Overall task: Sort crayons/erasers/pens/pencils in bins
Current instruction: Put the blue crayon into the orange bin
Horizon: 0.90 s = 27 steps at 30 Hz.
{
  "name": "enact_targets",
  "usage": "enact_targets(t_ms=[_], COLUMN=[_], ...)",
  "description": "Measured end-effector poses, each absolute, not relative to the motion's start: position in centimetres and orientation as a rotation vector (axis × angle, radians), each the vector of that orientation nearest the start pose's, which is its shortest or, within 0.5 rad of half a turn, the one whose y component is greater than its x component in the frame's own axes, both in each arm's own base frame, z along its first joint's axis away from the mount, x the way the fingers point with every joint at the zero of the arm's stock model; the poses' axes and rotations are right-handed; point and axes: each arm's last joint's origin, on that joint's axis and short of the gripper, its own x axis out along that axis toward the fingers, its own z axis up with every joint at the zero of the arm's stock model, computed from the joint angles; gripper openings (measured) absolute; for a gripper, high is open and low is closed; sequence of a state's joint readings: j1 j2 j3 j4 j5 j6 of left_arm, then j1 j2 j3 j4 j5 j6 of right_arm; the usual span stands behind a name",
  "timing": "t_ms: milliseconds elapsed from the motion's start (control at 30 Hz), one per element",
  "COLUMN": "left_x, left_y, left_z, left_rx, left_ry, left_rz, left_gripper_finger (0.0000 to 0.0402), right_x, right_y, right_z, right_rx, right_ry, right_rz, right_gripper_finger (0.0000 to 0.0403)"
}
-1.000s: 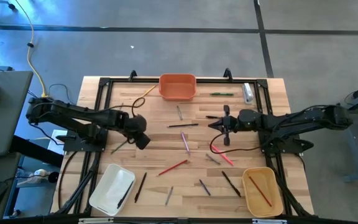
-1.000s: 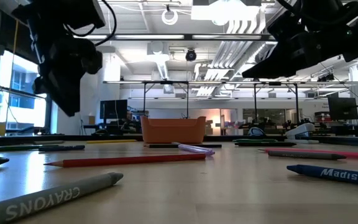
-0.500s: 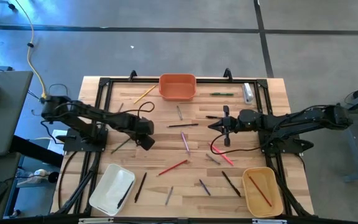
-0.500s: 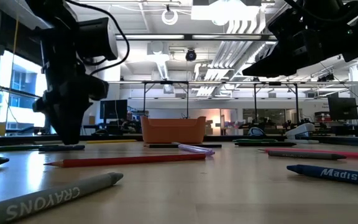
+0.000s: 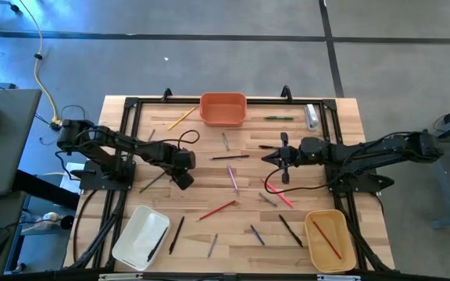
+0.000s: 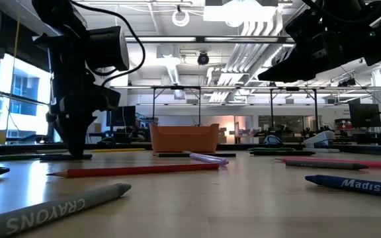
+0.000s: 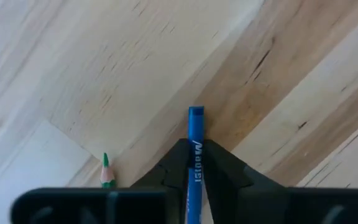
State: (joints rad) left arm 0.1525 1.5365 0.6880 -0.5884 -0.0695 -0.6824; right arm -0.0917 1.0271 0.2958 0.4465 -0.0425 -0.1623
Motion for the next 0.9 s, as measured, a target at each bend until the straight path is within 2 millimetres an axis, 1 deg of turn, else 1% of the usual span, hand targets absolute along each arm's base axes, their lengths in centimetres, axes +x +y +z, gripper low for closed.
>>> enact_targets(t_ms=[100,233,300,400,533,733,900], left_x=[22.7,22.9,23.6,24.0,25.1,26.6,27.8], left_y=[3.7,4.1,4.3,4.4,4.6,5.4,7.5], left_z=[13.0,13.5,14.1,14.8,16.4,19.8,23.7], left_rx=[-0.586,-0.559,-0.539,-0.505,-0.474,-0.435,-0.373], left_ry=[1.303,1.278,1.229,1.221,1.166,1.053,0.923], left_rz=[0.662,0.652,0.653,0.621,0.587,0.563,0.582], left_gripper_finger=[0.0007,0.0006,0.0006,0.0006,0.0006,0.0006,0.0006], right_x=[19.8,19.8,19.8,19.8,19.8,19.8,20.0], right_y=[-1.7,-1.7,-1.7,-1.7,-1.7,-1.7,-1.7], right_z=[18.3,18.3,18.3,18.3,18.3,18.4,19.2], right_rx=[-0.141,-0.137,-0.132,-0.127,-0.119,-0.136,-0.216], right_ry=[0.287,0.288,0.288,0.288,0.289,0.285,0.201], right_rz=[-0.026,-0.026,-0.027,-0.028,-0.029,-0.027,-0.03], right_gripper_finger=[0.0,0.0,0.0,0.0,0.0,0.0,0.0])
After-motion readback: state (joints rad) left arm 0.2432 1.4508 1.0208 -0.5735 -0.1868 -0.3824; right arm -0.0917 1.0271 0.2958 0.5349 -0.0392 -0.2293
